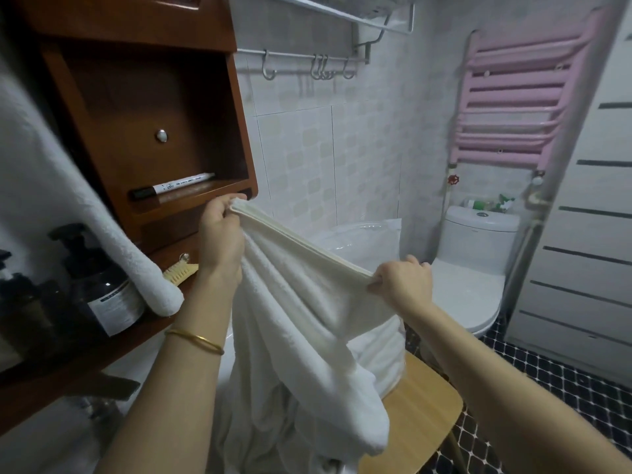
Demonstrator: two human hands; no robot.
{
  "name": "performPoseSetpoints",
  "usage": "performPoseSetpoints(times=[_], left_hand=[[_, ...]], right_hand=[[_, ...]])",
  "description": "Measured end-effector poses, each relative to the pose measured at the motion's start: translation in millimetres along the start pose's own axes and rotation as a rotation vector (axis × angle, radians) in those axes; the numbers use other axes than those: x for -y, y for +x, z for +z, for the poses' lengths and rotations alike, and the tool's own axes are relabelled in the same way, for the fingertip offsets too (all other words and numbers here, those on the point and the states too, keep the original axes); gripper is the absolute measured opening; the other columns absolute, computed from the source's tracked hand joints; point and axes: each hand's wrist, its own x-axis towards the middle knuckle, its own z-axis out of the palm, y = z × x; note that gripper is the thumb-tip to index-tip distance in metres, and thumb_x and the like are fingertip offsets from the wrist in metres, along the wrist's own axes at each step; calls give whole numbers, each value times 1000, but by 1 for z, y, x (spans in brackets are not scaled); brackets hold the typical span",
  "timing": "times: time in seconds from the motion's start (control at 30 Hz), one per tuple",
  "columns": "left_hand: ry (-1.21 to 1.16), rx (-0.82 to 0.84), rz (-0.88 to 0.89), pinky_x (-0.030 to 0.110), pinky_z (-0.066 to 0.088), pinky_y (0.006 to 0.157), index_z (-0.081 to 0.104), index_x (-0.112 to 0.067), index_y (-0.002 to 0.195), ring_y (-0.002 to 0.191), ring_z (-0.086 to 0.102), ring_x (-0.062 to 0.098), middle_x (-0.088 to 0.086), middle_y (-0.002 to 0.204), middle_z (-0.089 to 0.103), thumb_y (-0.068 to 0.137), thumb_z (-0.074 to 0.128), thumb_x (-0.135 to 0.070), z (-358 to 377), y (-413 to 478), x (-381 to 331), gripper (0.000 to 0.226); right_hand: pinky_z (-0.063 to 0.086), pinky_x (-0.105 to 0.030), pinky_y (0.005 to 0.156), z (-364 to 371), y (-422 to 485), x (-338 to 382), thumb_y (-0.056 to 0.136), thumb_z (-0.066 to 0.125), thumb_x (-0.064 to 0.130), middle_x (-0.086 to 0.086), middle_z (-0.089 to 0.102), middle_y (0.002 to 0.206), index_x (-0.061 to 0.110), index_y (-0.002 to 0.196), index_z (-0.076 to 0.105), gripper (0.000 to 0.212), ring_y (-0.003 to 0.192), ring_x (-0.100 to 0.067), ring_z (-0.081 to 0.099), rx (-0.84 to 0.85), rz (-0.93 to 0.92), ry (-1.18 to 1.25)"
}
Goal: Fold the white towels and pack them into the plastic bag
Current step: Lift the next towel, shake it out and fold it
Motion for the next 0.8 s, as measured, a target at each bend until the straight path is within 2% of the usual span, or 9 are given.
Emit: performPoseSetpoints(times=[0.13, 0.23, 0.3, 0.4, 0.47, 0.53, 0.63, 0.7, 0.8], left_hand=[[-34, -5, 70, 28, 49, 79, 60, -30, 92, 90, 55, 14, -6, 93, 58, 95, 37, -9, 16, 11, -33, 32], [-54, 1, 158, 21, 45, 75, 61, -20, 94, 86, 53, 9, -7, 90, 57, 91, 38, -8, 28, 18, -60, 27], [-84, 24, 211, 18, 43, 68, 62, -21, 83, 79, 53, 5, -9, 84, 59, 84, 39, -11, 33, 21, -77, 26], [-145, 103, 237, 15, 42, 57, 63, -24, 71, 70, 53, 1, -7, 78, 60, 63, 39, -20, 37, 31, -107, 25], [-113, 169, 256, 21, 42, 61, 62, -24, 72, 76, 52, 9, -3, 83, 60, 55, 39, -17, 41, 42, -128, 30], [-88, 215, 289, 27, 41, 67, 61, -22, 80, 83, 52, 16, 4, 93, 60, 56, 39, -10, 49, 54, -149, 35], [-15, 291, 323, 22, 43, 72, 58, -13, 98, 97, 53, 21, 13, 105, 57, 73, 38, 15, 63, 68, -161, 42], [25, 312, 366, 13, 45, 69, 59, -8, 109, 99, 54, 19, 12, 106, 58, 77, 38, 23, 69, 77, -167, 49], [82, 278, 438, 5, 46, 61, 62, -1, 116, 95, 56, 19, 16, 106, 62, 78, 43, 24, 81, 90, -181, 49]], right_hand=[[43, -32, 71, -30, 18, -5, 88, 55, 41, -2, 55, 79, 12, 96, 62, 32, 79, -24, 55, 211, 149, 63], [56, -31, 51, -54, 15, -12, 94, 52, 36, -12, 59, 81, 0, 113, 51, 41, 53, -24, 64, 467, 455, 606], [54, -31, 40, -74, 18, -13, 96, 52, 27, -22, 66, 73, -7, 115, 47, 40, 44, -27, 65, 507, 591, 1059], [51, -30, 36, -119, 33, -7, 88, 52, -3, -24, 66, 68, -6, 99, 53, 11, 49, -31, 66, 334, 602, 1536], [51, -31, 37, -153, 43, -2, 83, 55, -10, -22, 63, 84, -4, 98, 54, 16, 60, -30, 65, 163, 568, 1753], [52, -30, 41, -190, 43, 0, 87, 52, -9, -18, 57, 92, -1, 106, 51, 21, 66, -26, 58, 43, 463, 1879], [53, -49, 71, -220, 41, -2, 94, 42, 1, -20, 54, 94, 9, 116, 50, 26, 68, -29, 55, -194, 418, 2036], [50, -55, 79, -240, 35, -5, 95, 43, 6, -14, 52, 90, 18, 106, 48, 17, 66, -27, 54, -411, 348, 2033], [49, -50, 77, -271, 28, -12, 97, 39, 10, -1, 48, 83, 19, 84, 41, 16, 66, -19, 53, -638, 229, 1981]])
